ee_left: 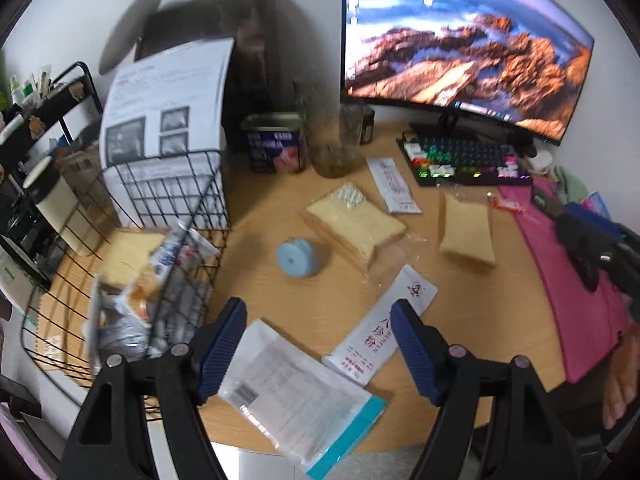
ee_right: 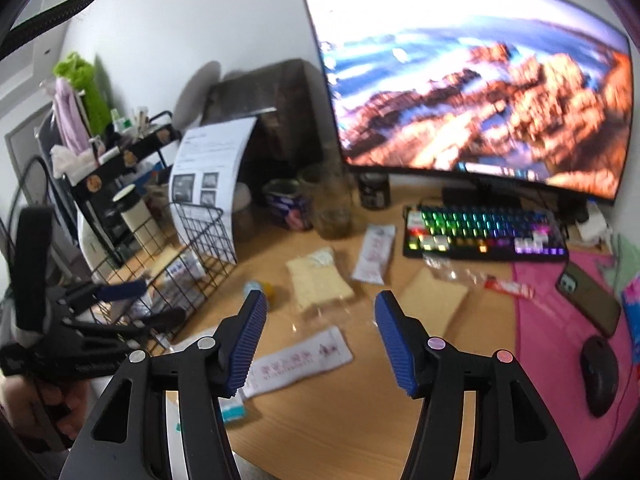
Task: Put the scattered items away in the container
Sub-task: 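Open both tools over the basket and move them back over the desk, then grasp the blue duck toy with the left tool and lift it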
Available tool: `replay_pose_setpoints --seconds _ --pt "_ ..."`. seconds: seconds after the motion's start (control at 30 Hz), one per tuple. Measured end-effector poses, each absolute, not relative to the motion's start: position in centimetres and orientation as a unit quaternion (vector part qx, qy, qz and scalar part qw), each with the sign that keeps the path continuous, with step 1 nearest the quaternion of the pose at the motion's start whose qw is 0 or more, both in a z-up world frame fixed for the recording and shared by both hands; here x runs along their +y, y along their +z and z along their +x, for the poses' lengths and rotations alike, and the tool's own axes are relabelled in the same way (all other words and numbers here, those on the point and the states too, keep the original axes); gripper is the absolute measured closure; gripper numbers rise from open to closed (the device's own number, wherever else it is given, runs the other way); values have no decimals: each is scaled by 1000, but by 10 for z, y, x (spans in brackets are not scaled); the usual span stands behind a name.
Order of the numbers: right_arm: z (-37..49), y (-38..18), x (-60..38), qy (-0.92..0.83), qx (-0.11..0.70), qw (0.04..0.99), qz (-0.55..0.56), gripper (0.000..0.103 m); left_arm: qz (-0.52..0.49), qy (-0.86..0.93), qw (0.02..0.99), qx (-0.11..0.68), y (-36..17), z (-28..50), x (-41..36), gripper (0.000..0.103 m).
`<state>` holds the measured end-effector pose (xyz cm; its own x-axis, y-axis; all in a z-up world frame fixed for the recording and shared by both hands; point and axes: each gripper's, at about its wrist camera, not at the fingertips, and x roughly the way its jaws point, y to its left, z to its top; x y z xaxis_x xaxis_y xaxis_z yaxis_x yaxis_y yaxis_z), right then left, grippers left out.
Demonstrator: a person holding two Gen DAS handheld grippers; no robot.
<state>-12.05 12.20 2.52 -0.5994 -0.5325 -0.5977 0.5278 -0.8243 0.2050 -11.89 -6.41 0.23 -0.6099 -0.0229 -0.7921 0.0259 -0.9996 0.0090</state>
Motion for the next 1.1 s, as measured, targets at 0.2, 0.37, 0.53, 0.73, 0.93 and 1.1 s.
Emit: replay_pose_setpoints --seconds 0.2,0.37,0.53,0.73,0.93,1.1 --pt "-130 10 130 -892 1 308 331 46 463 -886 24 5 -32 -159 -63 25" --pt "-146 3 136 -891 1 311 332 46 480 -876 46 2 -56 -192 -66 25" --pt "-168 -10 152 -894 -4 290 342 46 488 -870 60 2 -71 -216 -71 25" --pt "-186 -25 166 -892 -10 278 356 46 501 -863 68 3 -85 -233 -76 25" --pt "-197 -33 167 -890 -6 277 362 46 509 -858 69 1 -96 -240 -79 29" --pt "-207 -33 177 -899 -6 255 356 46 521 -851 68 -2 -105 -241 -81 52"
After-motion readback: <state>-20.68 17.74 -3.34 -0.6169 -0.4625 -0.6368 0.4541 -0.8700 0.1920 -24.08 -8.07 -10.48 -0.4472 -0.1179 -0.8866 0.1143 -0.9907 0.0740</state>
